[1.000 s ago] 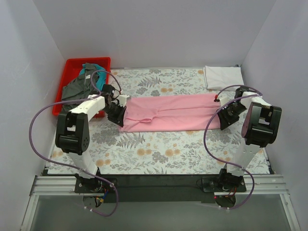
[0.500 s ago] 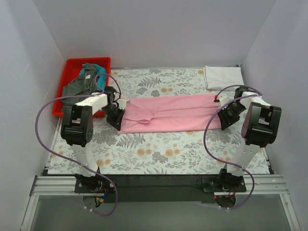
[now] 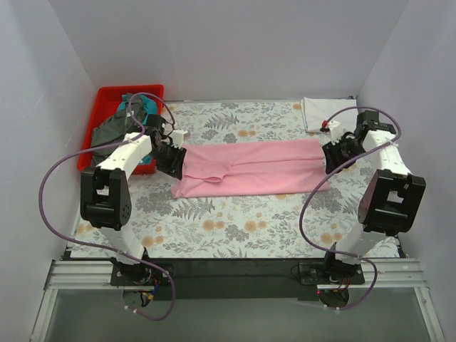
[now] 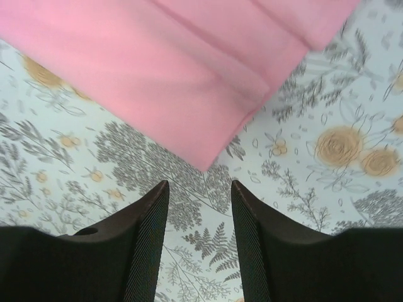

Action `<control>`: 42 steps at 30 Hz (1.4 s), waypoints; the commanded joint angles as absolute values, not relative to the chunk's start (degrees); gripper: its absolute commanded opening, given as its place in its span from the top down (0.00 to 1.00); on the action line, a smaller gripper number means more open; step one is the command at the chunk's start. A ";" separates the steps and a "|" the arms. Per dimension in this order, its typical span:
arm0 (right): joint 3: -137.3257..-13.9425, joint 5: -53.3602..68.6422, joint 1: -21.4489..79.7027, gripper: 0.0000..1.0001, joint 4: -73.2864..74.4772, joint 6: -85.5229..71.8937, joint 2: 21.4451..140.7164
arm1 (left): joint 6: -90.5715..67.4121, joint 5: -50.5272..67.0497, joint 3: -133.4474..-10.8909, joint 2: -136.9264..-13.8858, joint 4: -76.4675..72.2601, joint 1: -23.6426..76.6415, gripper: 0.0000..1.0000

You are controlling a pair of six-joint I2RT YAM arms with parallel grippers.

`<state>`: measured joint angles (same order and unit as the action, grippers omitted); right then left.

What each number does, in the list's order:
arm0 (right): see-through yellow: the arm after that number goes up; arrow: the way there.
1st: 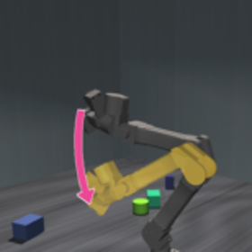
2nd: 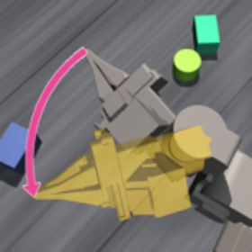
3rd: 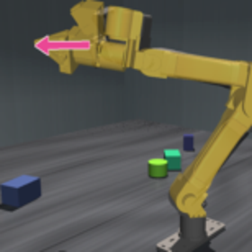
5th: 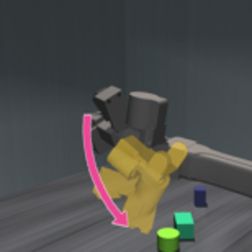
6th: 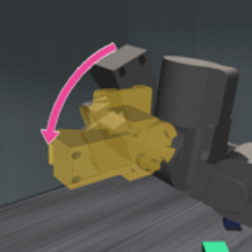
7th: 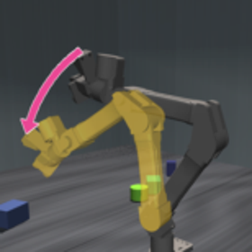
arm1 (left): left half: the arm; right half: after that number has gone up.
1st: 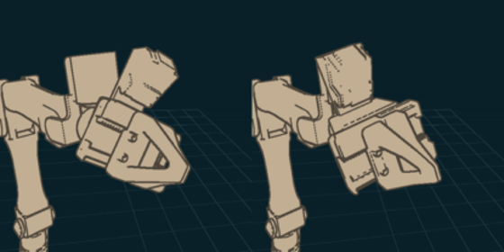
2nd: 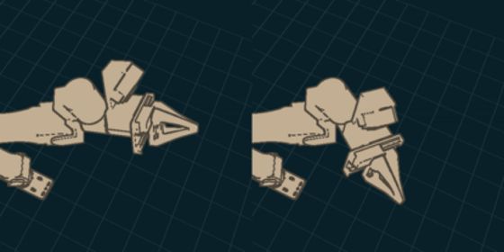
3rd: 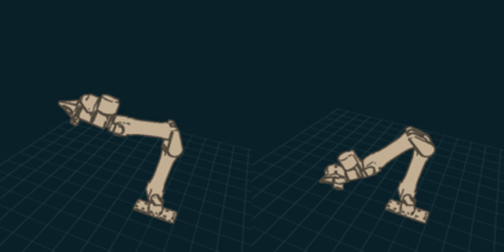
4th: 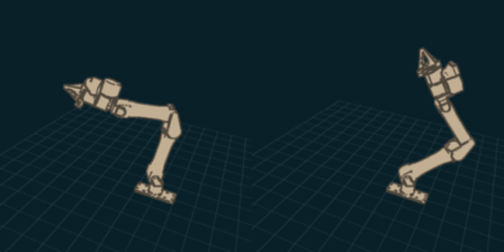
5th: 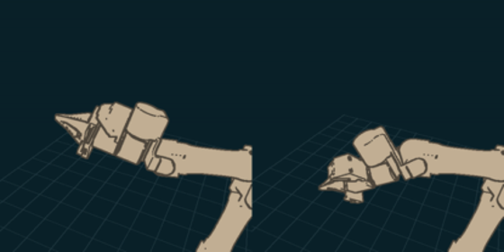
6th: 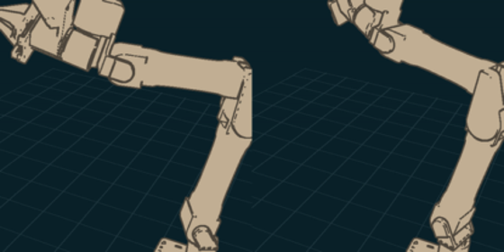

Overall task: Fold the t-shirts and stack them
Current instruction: Fold the tshirt

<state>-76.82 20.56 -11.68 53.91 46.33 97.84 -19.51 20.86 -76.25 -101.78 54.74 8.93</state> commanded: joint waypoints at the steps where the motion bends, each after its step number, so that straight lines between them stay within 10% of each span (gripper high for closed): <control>1: -80.06 29.61 -6.96 0.50 55.81 42.99 94.22 | -22.67 25.84 -78.05 -98.17 51.42 8.70 0.66; 23: -71.02 27.69 12.13 0.57 42.19 31.11 100.37 | -37.00 24.26 -81.30 -112.50 43.07 8.70 0.59; 42: -66.18 22.94 12.57 0.58 40.52 33.31 101.25 | -39.02 25.75 -90.97 -118.03 42.10 8.70 1.00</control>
<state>-66.63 23.42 12.29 41.41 32.01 101.65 -37.95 24.99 -89.12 -117.71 43.53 8.88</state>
